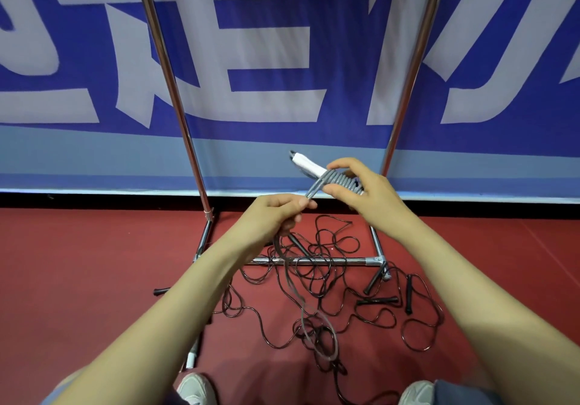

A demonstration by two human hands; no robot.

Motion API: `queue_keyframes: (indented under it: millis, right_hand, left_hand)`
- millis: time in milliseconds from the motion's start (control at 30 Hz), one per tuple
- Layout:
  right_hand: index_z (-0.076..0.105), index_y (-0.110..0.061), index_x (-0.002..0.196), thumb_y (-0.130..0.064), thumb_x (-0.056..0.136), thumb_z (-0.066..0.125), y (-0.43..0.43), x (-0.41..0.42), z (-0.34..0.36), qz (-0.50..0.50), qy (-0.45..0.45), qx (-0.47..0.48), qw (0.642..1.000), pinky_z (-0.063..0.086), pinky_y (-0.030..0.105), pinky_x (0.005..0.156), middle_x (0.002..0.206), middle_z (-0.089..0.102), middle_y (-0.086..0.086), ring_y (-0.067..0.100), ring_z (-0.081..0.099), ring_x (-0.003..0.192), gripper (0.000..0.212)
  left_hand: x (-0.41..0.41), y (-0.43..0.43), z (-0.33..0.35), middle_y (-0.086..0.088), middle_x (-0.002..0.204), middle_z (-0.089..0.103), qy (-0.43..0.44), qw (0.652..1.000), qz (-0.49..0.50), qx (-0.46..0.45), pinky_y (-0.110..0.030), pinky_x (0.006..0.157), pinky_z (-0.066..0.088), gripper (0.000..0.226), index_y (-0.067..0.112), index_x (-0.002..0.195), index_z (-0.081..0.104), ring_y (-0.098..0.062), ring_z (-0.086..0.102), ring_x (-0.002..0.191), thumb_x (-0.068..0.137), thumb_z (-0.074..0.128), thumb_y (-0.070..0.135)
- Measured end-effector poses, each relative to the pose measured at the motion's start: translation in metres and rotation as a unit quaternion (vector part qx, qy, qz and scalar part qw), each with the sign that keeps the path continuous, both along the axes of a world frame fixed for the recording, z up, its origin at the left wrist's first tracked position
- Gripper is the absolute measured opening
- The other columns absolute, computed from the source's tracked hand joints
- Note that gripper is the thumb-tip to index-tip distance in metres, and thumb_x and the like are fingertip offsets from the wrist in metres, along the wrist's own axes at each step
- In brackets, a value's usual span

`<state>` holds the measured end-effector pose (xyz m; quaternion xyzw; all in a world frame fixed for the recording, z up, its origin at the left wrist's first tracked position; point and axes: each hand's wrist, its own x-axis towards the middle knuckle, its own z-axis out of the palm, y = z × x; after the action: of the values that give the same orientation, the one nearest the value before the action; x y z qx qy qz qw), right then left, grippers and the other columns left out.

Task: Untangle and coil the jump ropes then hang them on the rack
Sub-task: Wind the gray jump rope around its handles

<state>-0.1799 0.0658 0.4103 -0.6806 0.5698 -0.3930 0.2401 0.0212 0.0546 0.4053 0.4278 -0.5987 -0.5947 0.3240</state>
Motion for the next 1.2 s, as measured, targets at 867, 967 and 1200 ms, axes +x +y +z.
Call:
queue_keyframes:
  millis: [867, 967, 1200]
  right_hand:
    - [0.051, -0.024, 0.088, -0.050, 0.087, 0.063, 0.015, 0.012, 0.000, 0.151, 0.129, 0.267, 0.943, 0.046, 0.028, 0.049, 0.064, 0.060, 0.007, 0.020, 0.061, 0.047, 0.028]
    - [0.051, -0.032, 0.089, -0.063, 0.082, 0.052, 0.013, 0.008, -0.009, 0.074, 0.189, 0.194, 0.960, 0.053, 0.038, 0.066, 0.074, 0.067, 0.001, 0.020, 0.065, 0.062, 0.032]
    - [0.053, -0.029, 0.084, -0.077, 0.065, 0.060, 0.014, 0.007, -0.012, -0.003, 0.179, 0.106, 0.978, 0.045, 0.033, 0.060, 0.070, 0.063, -0.005, 0.014, 0.056, 0.062, 0.052]
  left_hand:
    - [0.000, -0.006, 0.004, 0.010, 0.056, 0.062, -0.248, 0.949, -0.044, -0.187, -0.013, 0.053, 0.036, 0.012, 0.011, 0.081, 0.076, 0.002, 0.047, 0.050, 0.082, 0.075, 0.023]
    - [-0.007, 0.002, 0.000, 0.011, 0.075, 0.071, -0.202, 0.964, 0.020, -0.172, -0.009, 0.064, 0.041, 0.013, 0.014, 0.090, 0.075, 0.009, 0.058, 0.064, 0.089, 0.067, 0.024]
    - [-0.012, 0.015, -0.001, 0.019, 0.074, 0.061, -0.174, 0.964, 0.028, -0.198, -0.005, 0.061, 0.037, 0.019, 0.014, 0.105, 0.072, 0.016, 0.053, 0.063, 0.096, 0.057, 0.020]
